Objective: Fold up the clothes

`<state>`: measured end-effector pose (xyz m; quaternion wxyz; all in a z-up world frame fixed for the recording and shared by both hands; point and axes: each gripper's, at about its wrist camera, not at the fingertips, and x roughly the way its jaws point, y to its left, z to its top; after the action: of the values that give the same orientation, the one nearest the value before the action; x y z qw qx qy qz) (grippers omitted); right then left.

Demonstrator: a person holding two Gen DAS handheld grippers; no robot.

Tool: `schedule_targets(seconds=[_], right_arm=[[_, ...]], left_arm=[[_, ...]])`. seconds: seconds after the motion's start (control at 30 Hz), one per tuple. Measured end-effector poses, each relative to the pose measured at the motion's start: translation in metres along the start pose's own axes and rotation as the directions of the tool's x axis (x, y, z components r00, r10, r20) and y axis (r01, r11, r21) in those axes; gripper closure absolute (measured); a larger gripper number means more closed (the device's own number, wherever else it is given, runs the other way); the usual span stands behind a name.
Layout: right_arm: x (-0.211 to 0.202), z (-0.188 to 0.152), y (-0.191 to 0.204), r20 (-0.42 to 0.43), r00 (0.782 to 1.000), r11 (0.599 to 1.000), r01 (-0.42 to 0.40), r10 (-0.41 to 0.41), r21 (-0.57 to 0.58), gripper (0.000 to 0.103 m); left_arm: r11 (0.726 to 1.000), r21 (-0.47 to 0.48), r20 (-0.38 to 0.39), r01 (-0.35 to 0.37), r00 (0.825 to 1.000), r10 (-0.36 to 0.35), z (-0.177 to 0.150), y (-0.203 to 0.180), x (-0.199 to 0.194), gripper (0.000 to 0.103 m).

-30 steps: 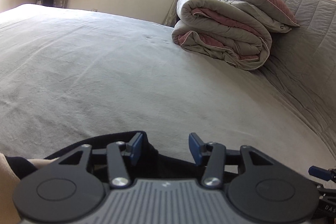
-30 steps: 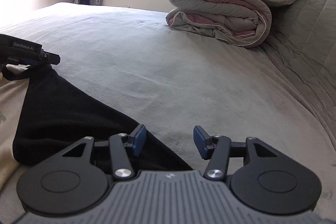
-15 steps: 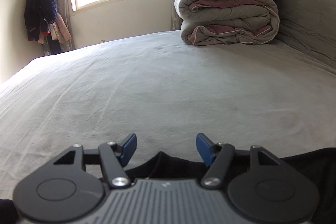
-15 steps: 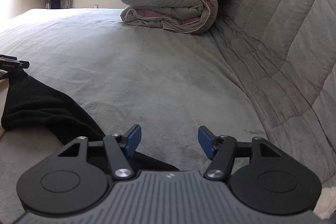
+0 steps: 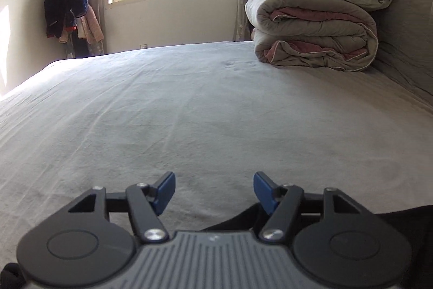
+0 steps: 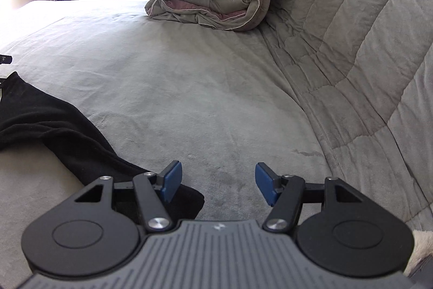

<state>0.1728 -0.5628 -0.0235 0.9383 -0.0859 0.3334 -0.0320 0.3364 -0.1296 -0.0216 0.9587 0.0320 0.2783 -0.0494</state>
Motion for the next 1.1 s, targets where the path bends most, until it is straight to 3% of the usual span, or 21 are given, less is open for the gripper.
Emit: schedule_targets(seconds=[0.13,0.2,0.23,0.27,0.3,0.37,0.4,0.43,0.5,0.67,0.77,0.8,0.87,0.9,1.03,1.1], right_arm=[[0.007,-0.002,0.001,-0.010,0.999,0.999,-0.051,0.051,0.003,0.039],[0.010,-0.003,0.000,-0.014,0.997,0.997,-0.074,0.074,0.016,0.039],[0.012,-0.003,-0.001,-0.016,0.996,0.996,-0.085,0.085,0.022,0.039],[0.014,-0.004,-0.002,-0.017,0.995,0.994,-0.102,0.102,0.031,0.039],[0.018,-0.006,-0.001,-0.025,0.991,0.991,-0.129,0.130,0.035,0.039],[0.025,-0.008,0.002,-0.044,0.981,0.981,-0.187,0.189,0.041,0.049],[0.029,-0.009,0.003,-0.056,0.978,0.979,-0.199,0.201,0.040,0.075],[0.032,-0.009,0.005,-0.068,0.975,0.978,-0.207,0.209,0.038,0.092],[0.028,-0.007,0.005,-0.041,0.980,0.981,-0.193,0.194,0.032,0.091],[0.008,0.002,-0.007,0.099,0.988,0.988,-0.123,0.114,0.093,0.092],[0.006,0.003,-0.009,0.121,0.988,0.988,-0.110,0.097,0.110,0.092],[0.006,0.004,-0.009,0.123,0.988,0.988,-0.109,0.095,0.109,0.092],[0.006,0.005,-0.009,0.130,0.987,0.989,-0.105,0.091,0.105,0.092],[0.003,0.005,-0.009,0.135,0.987,0.989,-0.107,0.093,0.098,0.092],[-0.011,0.007,-0.003,0.144,0.984,0.993,-0.108,0.102,0.040,0.092],[-0.021,0.006,0.003,0.139,0.982,0.991,-0.130,0.130,-0.013,0.093]], left_arm=[[0.999,0.019,-0.095,0.044,0.995,-0.042,-0.008,0.000,0.025,0.038],[0.995,-0.038,-0.133,0.088,0.987,-0.093,-0.016,0.008,0.034,0.041],[0.989,-0.082,-0.133,0.122,0.982,-0.132,-0.019,0.013,0.035,0.053],[0.978,-0.126,-0.130,0.167,0.974,-0.183,-0.021,0.017,0.035,0.078],[0.966,-0.160,-0.131,0.205,0.965,-0.227,-0.022,0.019,0.034,0.094],[0.972,-0.142,-0.115,0.188,0.972,-0.205,-0.021,0.013,0.029,0.102],[0.977,-0.130,-0.092,0.169,0.979,-0.181,-0.020,0.010,0.025,0.102],[0.981,-0.127,-0.060,0.147,0.986,-0.156,-0.018,0.009,0.021,0.102],[0.986,-0.134,0.007,0.102,0.995,-0.102,-0.013,0.007,0.013,0.103],[1.000,-0.026,-0.060,-0.006,0.998,0.004,-0.012,-0.011,0.032,0.102],[0.999,-0.013,-0.049,-0.034,0.998,0.034,-0.013,-0.019,0.029,0.097],[0.999,-0.021,-0.035,-0.040,0.999,0.040,-0.012,-0.022,0.024,0.093],[0.999,-0.015,0.008,-0.051,0.999,0.051,-0.008,-0.031,0.010,0.054],[0.998,-0.009,0.031,-0.056,0.998,0.056,-0.006,-0.036,0.003,0.050],[0.994,0.101,0.107,0.046,0.993,-0.057,0.001,-0.070,-0.029,0.049],[0.980,0.159,0.103,0.118,0.985,-0.135,0.005,-0.089,-0.037,0.049]])
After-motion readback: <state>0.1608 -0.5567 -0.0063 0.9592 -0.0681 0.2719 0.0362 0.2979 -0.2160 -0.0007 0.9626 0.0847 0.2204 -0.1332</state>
